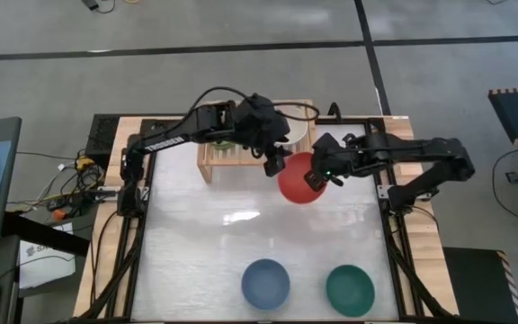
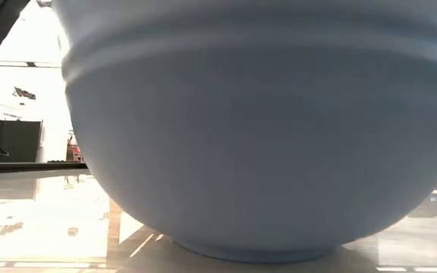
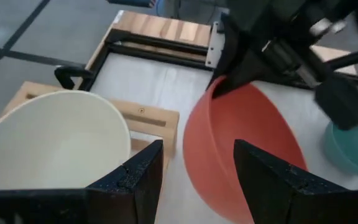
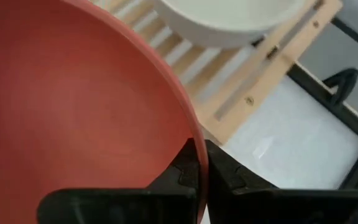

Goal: Place and stack bowls onto a shelf
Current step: Stack the orange bowl on top of the white bowl

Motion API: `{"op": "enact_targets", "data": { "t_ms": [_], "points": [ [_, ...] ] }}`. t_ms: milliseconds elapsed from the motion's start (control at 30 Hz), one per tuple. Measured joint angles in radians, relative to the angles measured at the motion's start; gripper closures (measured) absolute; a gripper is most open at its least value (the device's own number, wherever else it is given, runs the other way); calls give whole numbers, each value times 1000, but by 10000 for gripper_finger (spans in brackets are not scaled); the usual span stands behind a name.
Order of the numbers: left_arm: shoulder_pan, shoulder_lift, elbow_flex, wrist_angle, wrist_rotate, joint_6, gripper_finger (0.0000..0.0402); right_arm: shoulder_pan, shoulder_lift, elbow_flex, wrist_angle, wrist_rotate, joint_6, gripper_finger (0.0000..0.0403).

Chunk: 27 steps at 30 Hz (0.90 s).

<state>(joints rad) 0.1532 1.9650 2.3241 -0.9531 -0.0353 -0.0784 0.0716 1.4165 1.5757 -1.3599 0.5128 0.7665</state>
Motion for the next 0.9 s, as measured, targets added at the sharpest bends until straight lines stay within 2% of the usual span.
{"op": "enact_targets", "data": {
  "t_ms": [167, 400, 533, 667, 733, 900],
  "points": [
    [-17, 10, 1, -39, 2, 31, 223, 17, 40, 94, -19, 23, -48, 374],
    [-27, 27, 2, -53, 14, 39, 236, 17, 62, 153, -29, 38, -96, 374],
    [-29, 31, 2, -77, -10, 40, 276, 17, 64, 160, -28, 38, -102, 373],
    [-24, 32, 2, -78, -48, 42, 349, 18, 64, 162, -25, 37, -103, 363],
    [-17, 34, 1, -83, -57, 58, 384, 20, 63, 163, -11, 24, -102, 347],
    [-3, 35, 0, -85, -49, 78, 400, 29, 36, 164, 37, -5, -126, 276]
  ]
}}
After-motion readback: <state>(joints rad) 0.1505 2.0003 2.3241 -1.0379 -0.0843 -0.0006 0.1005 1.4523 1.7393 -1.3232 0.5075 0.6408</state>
